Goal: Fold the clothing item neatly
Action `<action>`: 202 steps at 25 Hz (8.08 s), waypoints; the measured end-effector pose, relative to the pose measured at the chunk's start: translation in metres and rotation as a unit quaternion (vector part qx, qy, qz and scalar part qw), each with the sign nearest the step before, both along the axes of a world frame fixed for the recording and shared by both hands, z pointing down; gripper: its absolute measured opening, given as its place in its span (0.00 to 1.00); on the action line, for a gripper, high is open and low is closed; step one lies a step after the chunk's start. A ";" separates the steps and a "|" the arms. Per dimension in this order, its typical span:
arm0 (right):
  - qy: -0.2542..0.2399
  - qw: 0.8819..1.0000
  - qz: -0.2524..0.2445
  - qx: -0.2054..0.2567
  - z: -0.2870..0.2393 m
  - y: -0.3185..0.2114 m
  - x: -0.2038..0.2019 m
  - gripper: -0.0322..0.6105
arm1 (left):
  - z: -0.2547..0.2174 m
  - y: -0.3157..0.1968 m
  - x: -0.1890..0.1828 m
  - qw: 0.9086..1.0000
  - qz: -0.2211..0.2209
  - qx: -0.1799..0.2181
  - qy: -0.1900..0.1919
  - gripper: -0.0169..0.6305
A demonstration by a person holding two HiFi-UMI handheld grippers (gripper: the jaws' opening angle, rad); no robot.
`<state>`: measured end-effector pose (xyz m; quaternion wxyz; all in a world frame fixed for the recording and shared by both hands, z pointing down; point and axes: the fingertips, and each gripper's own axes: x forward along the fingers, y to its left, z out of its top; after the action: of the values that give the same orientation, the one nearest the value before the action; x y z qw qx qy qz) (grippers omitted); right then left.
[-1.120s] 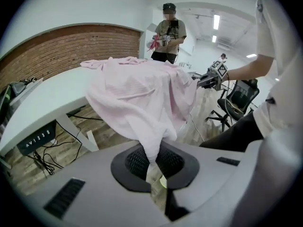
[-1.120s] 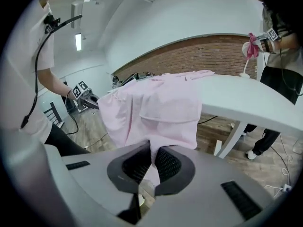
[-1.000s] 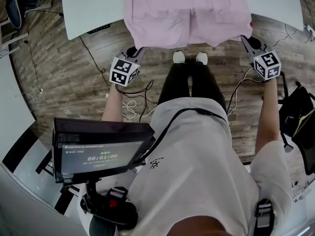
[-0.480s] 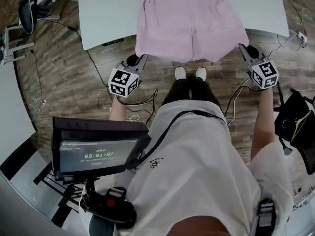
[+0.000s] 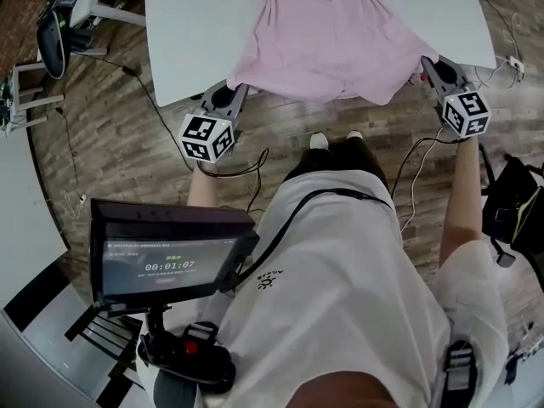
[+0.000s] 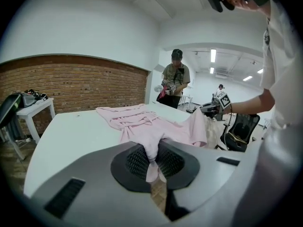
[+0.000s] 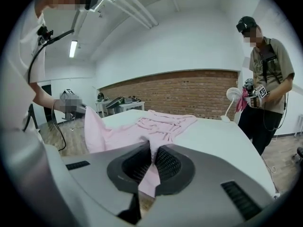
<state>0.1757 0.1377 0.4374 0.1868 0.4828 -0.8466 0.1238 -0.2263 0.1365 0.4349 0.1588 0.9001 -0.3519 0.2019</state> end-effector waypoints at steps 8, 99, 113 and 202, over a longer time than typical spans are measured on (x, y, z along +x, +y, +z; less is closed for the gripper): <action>-0.006 0.999 -0.009 0.043 -0.040 -0.035 -0.008 0.07 | -0.038 -0.033 0.014 0.999 0.000 0.029 0.024 0.05; 0.008 0.986 -0.101 -0.130 0.075 -0.183 0.002 0.41 | 0.057 -0.211 -0.026 0.977 -0.160 -0.144 0.005 0.32; 0.078 0.965 -0.219 -0.122 0.091 -0.111 -0.057 0.06 | 0.098 -0.103 0.114 0.972 0.132 -0.118 -0.153 0.03; 0.471 0.824 -0.275 0.153 0.002 -0.251 -0.107 0.09 | 0.010 -0.270 0.126 0.852 0.271 0.202 -0.399 0.10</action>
<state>0.0686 -0.1136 0.4393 0.5134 0.2520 -0.7611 -0.3060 -0.1003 -0.1338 0.4445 -0.2415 0.8143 -0.1600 0.5030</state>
